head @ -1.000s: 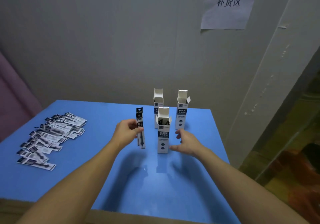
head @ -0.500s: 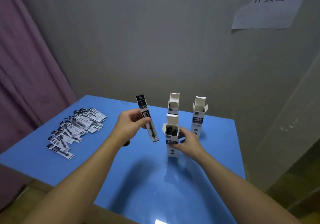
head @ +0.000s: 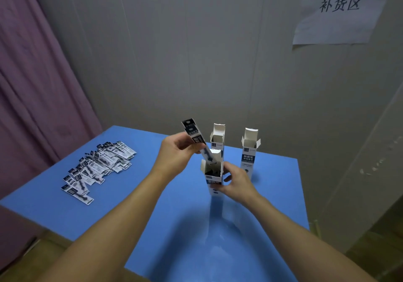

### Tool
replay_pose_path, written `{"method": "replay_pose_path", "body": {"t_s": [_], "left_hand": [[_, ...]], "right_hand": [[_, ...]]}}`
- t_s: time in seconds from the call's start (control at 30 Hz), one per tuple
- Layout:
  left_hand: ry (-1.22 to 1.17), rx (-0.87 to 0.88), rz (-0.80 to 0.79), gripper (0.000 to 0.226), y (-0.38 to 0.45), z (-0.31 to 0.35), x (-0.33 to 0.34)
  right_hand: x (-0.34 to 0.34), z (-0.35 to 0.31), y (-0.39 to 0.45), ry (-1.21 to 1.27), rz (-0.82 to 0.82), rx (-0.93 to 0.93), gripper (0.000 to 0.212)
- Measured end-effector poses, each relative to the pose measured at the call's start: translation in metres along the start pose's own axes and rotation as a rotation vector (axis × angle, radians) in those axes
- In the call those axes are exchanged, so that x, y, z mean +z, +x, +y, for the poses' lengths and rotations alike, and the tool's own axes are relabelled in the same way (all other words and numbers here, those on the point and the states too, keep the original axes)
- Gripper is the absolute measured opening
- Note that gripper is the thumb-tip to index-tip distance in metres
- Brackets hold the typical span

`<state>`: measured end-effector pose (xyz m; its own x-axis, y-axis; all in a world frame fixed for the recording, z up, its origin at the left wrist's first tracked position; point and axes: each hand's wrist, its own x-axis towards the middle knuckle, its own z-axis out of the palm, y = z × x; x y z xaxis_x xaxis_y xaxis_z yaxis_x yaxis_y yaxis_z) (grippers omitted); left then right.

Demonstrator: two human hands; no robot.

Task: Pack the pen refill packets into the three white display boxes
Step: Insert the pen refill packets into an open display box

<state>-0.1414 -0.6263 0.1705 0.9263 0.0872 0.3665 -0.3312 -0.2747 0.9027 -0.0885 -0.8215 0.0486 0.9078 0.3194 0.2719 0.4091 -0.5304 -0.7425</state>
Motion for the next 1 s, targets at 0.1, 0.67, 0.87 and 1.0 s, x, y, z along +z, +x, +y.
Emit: {"method": "replay_pose_path", "body": {"t_s": [0.1,0.67,0.87,1.0], "left_hand": [[0.023,0.008,-0.019,0.019,-0.001,-0.003,0.006],[0.634,0.009,-0.2,0.018,0.015,-0.03,0.03],[0.575,-0.017,-0.16,0.014,0.012,-0.036,0.027],[0.545,-0.023,-0.145,0.022,0.011,-0.041,0.021]], "right_hand": [[-0.002,-0.001,0.004,0.006,0.01,-0.01,0.053],[-0.001,0.007,0.014,-0.016,-0.014,0.043,0.05],[0.005,0.008,0.015,0.006,-0.066,0.05,0.056],[0.009,0.009,0.017,0.002,-0.098,0.054,0.056]]}}
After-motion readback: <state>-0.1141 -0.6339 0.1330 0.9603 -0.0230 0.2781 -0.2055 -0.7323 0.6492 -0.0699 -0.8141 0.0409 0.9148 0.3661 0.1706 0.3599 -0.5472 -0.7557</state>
